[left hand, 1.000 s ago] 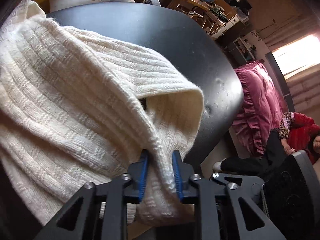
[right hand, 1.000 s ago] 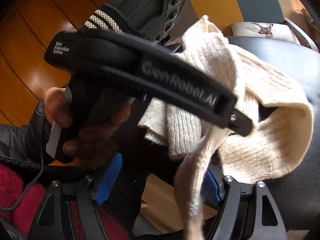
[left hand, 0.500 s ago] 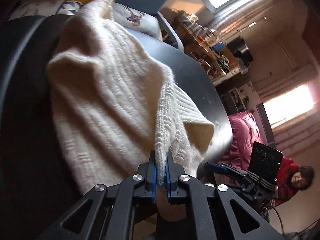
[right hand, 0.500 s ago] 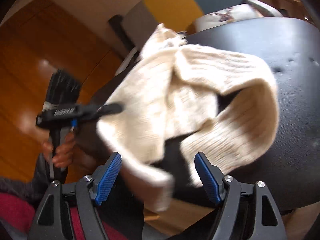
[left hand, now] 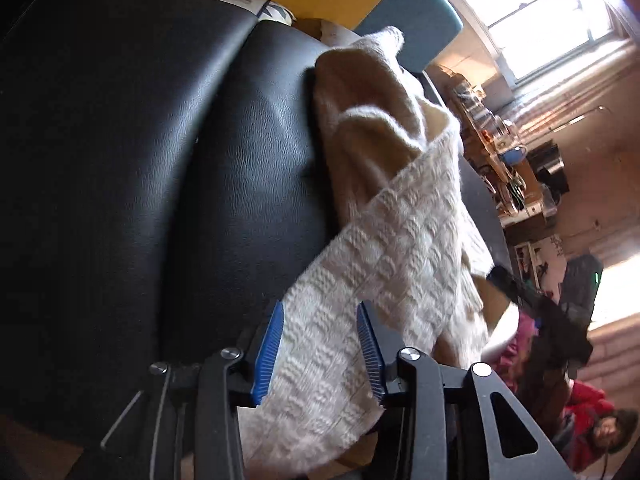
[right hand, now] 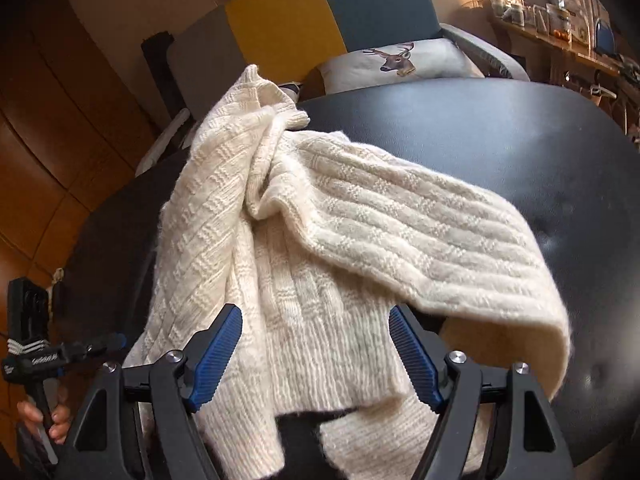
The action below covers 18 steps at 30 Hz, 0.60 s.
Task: Fold clothes
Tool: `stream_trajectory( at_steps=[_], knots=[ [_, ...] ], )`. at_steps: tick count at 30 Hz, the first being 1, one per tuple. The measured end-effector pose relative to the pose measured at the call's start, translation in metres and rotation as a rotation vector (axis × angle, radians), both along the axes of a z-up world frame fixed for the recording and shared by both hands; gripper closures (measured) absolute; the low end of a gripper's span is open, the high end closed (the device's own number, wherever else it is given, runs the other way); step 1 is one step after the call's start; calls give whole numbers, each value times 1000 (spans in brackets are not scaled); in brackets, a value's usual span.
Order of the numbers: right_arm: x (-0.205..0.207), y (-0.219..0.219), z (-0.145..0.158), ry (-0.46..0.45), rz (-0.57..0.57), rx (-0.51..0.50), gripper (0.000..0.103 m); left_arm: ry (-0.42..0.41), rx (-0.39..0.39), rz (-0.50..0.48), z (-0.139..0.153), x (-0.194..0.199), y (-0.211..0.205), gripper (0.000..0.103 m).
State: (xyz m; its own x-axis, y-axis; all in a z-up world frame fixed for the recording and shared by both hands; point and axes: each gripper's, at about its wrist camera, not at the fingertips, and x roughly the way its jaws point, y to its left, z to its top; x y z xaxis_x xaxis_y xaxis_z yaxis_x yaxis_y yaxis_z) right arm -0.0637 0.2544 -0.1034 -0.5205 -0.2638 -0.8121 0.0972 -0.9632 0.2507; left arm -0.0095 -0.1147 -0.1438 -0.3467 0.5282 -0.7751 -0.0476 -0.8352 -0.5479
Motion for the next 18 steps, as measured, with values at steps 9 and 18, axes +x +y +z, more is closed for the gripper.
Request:
stream_trajectory(
  at_steps=[9,18],
  knots=[
    [-48,-26,-15,30,70,200,25,203,-468,-117,-12,21,39,51],
    [-56,-10,-62,-112,119,262,0,123,-408,-4,-19,6,26,52]
  ],
)
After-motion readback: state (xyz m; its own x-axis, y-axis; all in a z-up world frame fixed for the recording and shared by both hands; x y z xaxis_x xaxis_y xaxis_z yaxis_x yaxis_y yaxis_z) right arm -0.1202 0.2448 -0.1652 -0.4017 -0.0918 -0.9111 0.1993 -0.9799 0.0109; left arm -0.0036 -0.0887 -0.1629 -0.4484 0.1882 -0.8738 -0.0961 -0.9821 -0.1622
